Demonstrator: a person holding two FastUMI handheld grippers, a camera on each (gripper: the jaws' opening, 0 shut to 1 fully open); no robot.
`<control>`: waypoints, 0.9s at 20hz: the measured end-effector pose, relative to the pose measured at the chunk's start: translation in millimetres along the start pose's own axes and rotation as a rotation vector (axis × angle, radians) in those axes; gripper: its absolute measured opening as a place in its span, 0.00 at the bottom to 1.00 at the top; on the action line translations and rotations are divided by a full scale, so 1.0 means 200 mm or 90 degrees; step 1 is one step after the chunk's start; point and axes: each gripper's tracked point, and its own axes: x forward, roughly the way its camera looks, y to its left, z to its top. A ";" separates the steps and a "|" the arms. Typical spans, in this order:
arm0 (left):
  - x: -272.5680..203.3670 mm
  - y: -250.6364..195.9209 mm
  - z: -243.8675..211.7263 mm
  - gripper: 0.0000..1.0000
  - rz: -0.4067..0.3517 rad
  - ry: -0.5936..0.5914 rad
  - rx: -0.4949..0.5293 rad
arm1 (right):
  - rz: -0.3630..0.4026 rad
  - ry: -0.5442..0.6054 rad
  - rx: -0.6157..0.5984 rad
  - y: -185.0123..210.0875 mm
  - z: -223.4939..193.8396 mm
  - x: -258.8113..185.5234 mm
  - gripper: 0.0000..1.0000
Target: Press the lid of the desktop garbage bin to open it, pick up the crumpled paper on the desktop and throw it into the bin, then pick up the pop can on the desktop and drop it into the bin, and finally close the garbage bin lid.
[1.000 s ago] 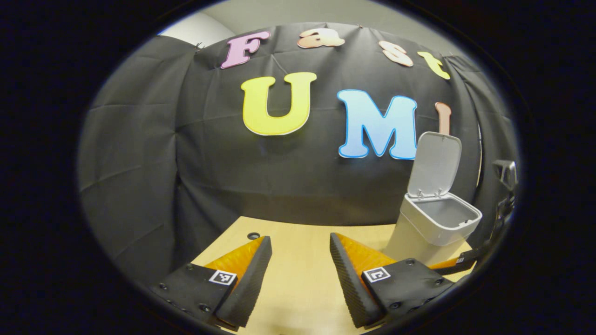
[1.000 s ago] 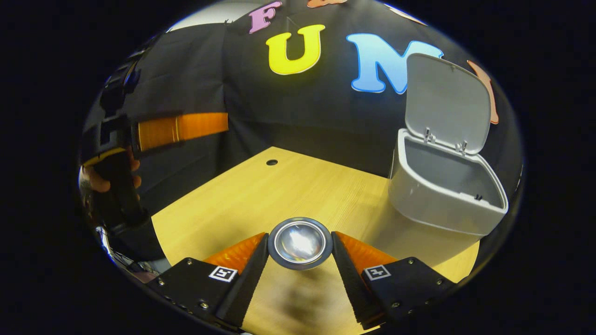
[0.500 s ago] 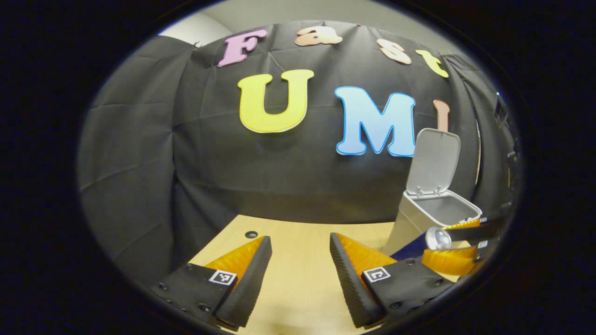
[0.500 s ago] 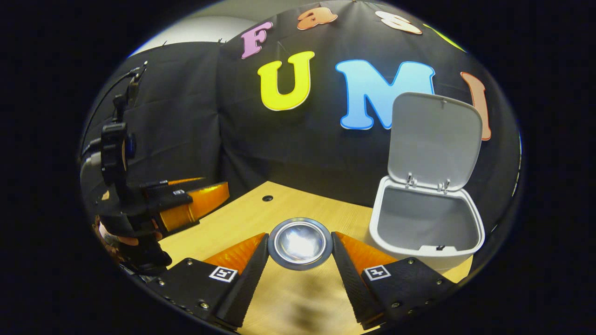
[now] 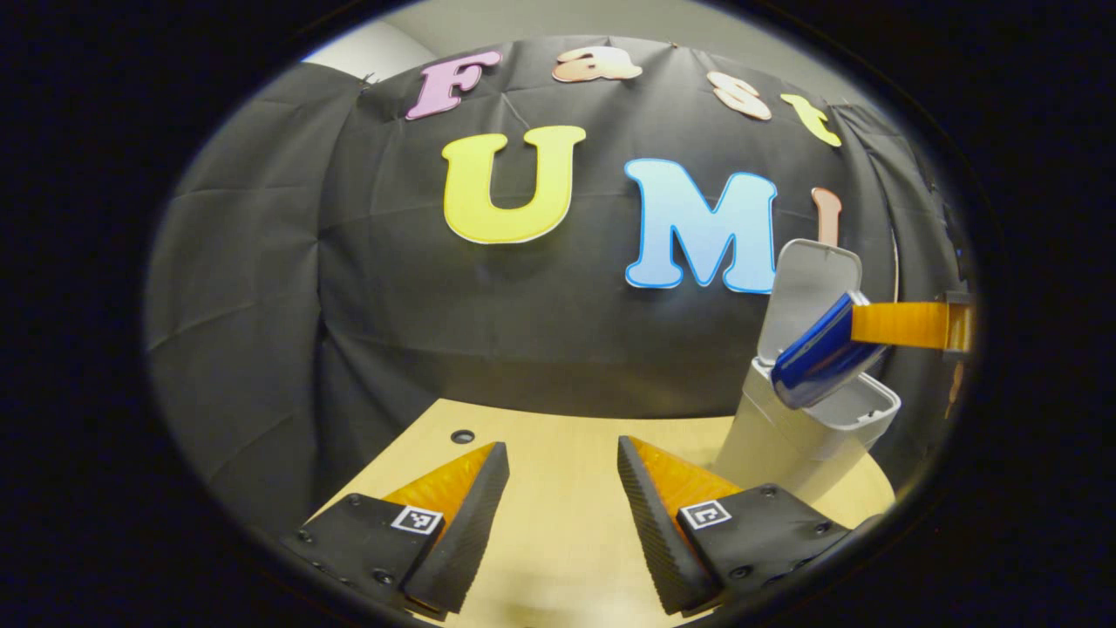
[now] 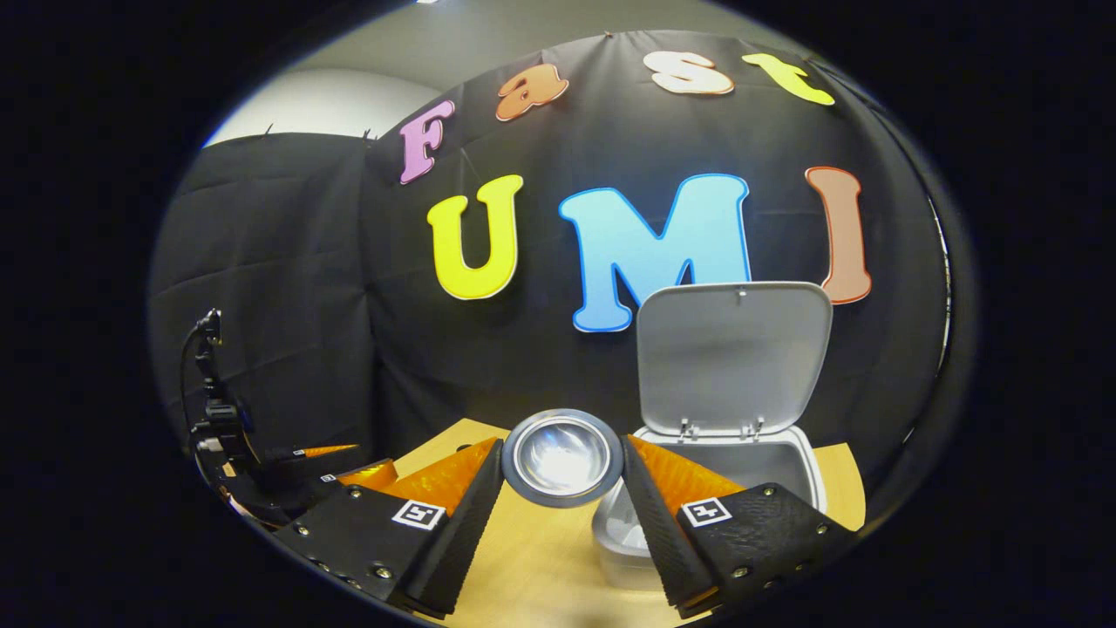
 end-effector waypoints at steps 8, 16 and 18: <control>0.04 -0.01 -0.03 0.84 -0.003 0.017 -0.014 | -0.123 0.023 -0.016 -0.40 -0.09 -0.05 0.83; 0.05 -0.05 -0.07 0.87 -0.009 0.026 -0.002 | -0.173 0.072 -0.001 -0.55 -0.25 -0.07 0.86; 0.06 -0.06 -0.06 0.87 -0.009 0.025 -0.001 | -0.174 0.068 0.004 -0.56 -0.24 -0.07 0.86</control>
